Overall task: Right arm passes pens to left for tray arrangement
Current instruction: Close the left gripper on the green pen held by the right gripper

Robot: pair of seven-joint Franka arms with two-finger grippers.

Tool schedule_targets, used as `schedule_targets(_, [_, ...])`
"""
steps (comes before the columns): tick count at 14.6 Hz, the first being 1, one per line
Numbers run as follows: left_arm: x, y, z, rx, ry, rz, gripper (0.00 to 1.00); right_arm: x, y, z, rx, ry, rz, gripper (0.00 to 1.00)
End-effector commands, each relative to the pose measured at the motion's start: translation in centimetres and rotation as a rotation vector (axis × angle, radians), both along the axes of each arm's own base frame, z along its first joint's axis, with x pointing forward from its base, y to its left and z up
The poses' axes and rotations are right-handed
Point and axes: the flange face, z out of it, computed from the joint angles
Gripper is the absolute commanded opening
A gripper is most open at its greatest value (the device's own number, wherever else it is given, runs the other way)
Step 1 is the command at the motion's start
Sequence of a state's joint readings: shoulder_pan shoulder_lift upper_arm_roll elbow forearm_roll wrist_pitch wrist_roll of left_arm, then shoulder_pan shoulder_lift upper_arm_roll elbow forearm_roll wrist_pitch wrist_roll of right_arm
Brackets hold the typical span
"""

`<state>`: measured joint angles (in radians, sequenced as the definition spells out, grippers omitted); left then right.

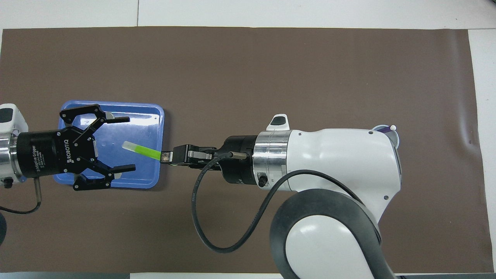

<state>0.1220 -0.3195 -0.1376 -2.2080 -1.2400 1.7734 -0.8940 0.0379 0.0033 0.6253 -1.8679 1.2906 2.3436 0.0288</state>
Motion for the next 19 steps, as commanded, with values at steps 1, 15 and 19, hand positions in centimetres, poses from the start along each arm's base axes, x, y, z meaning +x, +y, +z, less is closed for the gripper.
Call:
schedule_targets(1, [-1.1,-0.3,0.1,-0.011,0.030,0.025,0.95,0.0,1.2,0.0,0.015,0.018,-0.015,0.00])
schedule_targets(15, [-2.0,0.4,-0.3,-0.026,0.069,0.014,0.30,-0.1,1.3,0.1,0.007,0.024,-0.015,0.00])
schedule_targets(19, [-2.1,0.4,-0.2,-0.023,0.066,0.006,0.03,-0.3,1.5,0.1,0.006,0.024,-0.010,0.00])
